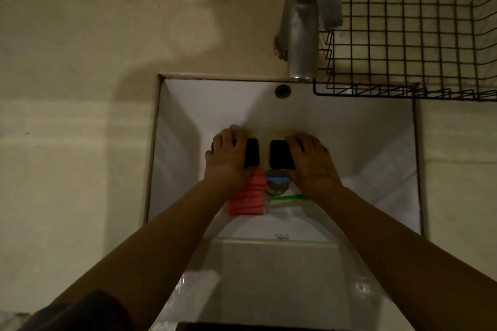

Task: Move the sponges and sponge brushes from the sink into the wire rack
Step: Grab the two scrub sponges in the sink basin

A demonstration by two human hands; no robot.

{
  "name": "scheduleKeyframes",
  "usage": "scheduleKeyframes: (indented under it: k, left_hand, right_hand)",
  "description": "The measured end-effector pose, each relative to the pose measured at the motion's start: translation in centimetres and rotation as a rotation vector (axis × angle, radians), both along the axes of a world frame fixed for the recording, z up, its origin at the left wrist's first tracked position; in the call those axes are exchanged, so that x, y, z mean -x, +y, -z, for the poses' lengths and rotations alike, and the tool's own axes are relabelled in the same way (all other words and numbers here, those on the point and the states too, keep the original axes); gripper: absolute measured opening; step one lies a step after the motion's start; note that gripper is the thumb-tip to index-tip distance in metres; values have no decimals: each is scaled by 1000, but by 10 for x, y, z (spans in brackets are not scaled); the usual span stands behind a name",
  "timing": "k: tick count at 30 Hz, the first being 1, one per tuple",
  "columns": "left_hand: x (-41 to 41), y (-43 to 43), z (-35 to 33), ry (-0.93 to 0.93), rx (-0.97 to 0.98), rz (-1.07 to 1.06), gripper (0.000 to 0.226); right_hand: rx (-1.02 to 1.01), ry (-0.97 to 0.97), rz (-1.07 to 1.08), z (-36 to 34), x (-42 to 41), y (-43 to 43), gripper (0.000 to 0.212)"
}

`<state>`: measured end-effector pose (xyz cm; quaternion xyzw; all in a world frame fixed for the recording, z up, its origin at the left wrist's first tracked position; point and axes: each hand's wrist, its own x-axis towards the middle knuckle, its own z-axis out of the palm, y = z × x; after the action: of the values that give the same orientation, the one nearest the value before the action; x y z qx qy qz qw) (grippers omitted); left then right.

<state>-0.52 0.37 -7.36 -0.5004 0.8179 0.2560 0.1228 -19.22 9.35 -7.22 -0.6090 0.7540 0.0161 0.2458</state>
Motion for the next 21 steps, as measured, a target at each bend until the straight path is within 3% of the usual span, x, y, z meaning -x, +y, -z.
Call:
scheduleKeyframes:
  k: [8,14,21]
  left_hand:
    - [7,-11,-8,-19,-8,5,76]
    - [9,-17,-30,73,126,38,79]
    - [2,-14,-66,91,90,108,72]
  right_hand:
    - [11,-65,29,-5,1,0,72]
    - [43,-76,54,-22,6,2,73]
    - [152,-83,-9,-65,2,4,76]
